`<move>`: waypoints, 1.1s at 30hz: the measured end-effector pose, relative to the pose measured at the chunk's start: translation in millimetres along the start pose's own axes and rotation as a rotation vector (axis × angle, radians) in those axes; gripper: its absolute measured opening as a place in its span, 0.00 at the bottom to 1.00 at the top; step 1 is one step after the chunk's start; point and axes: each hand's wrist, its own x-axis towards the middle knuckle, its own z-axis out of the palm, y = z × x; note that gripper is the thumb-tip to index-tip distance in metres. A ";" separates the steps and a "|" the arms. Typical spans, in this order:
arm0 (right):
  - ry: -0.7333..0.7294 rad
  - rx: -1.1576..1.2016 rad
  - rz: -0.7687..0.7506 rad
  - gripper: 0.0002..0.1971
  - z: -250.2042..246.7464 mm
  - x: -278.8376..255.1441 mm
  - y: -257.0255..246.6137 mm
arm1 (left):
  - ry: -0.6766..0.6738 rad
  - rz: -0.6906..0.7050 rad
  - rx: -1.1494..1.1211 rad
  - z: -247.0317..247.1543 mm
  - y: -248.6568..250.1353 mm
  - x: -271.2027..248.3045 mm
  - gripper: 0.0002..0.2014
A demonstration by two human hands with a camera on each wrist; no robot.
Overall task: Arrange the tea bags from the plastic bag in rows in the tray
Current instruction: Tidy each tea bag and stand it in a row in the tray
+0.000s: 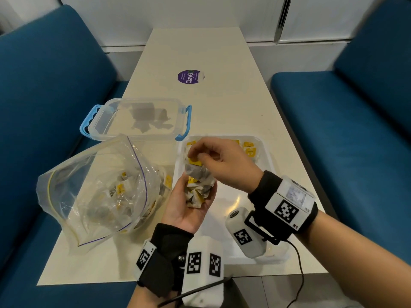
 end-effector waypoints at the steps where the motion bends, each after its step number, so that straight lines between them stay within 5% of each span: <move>1: 0.000 -0.010 -0.012 0.10 -0.3 -0.4 -2.0 | 0.006 -0.005 -0.004 -0.2 0.2 0.0 0.15; 6: 0.144 -0.078 -0.034 0.08 -17.3 6.8 -7.6 | 0.006 -0.045 -0.043 -3.5 2.5 -1.8 0.15; 10: 0.026 0.085 0.036 0.04 -37.4 14.3 -8.1 | 0.012 -0.056 -0.073 -5.9 3.3 -3.7 0.15; 13: 0.099 -0.017 0.046 0.03 -47.3 16.0 -2.1 | 0.013 -0.067 -0.077 -6.6 3.7 -4.2 0.15; 21: 0.033 0.178 0.129 0.03 -53.2 8.8 2.0 | 0.016 -0.064 -0.040 -8.0 2.6 -6.7 0.16; 29: 0.115 0.245 0.168 0.07 -50.4 9.8 17.4 | 0.001 -0.052 -0.022 -12.3 1.6 -7.6 0.15; 33: 0.238 0.086 0.194 0.06 -44.2 15.7 37.9 | 0.001 -0.055 -0.044 -12.2 1.3 -10.3 0.14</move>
